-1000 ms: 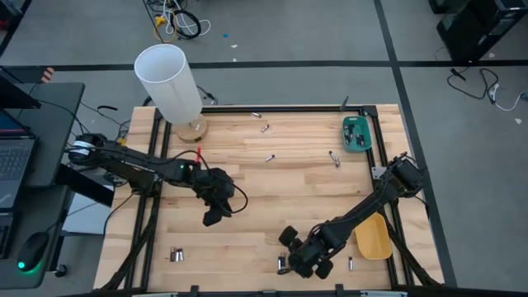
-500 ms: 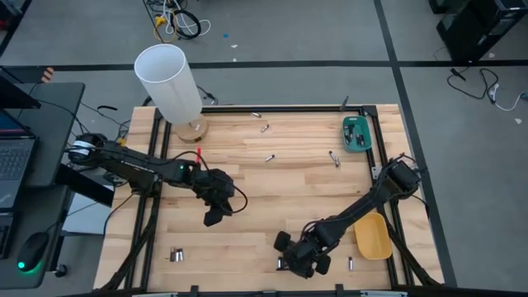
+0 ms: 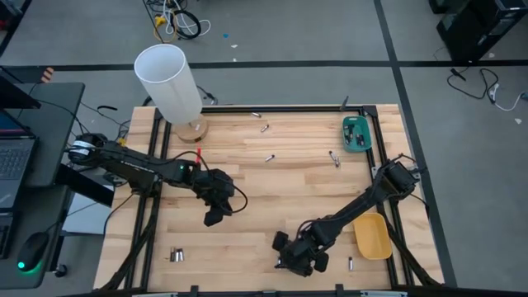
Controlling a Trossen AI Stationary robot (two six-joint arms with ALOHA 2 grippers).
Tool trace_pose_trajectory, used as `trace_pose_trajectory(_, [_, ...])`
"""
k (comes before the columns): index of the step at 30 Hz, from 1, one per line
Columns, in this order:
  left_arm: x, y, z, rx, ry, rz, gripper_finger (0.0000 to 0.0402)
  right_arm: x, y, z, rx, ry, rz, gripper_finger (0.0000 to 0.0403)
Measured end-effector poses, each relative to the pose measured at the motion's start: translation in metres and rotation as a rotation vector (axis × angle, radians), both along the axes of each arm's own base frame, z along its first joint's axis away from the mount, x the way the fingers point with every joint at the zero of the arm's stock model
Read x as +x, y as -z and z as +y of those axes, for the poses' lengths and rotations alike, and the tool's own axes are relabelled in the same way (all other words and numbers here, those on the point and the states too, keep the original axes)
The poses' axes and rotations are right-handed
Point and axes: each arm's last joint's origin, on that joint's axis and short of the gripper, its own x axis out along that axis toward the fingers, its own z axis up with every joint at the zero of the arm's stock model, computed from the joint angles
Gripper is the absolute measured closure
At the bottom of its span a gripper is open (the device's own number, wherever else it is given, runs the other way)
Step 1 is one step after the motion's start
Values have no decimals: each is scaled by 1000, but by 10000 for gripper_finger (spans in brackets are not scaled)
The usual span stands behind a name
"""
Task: Sort batteries
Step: Put the black battery into the blue bin
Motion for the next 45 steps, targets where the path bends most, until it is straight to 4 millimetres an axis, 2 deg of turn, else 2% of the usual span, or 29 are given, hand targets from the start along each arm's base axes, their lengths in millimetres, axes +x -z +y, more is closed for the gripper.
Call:
trace_pose_trajectory(16, [0, 0, 0, 3, -12, 2, 308, -7, 14, -7, 19, 42, 66, 281])
trace_pose_trajectory(24, [0, 0, 0, 2, -14, 3, 308, -1, 11, -2, 97, 115, 25, 283])
trace_pose_trajectory(32, [0, 0, 0, -3, -21, 7, 308, -2, 11, -2, 98, 117, 30, 285])
trace_pose_trajectory(37, [0, 0, 0, 3, -19, 4, 308, -5, 17, -3, 107, 143, 48, 303])
trace_pose_trajectory(45, [-2, 2, 1, 8, -19, 28, 308, -6, 20, -7, 110, 155, 52, 359])
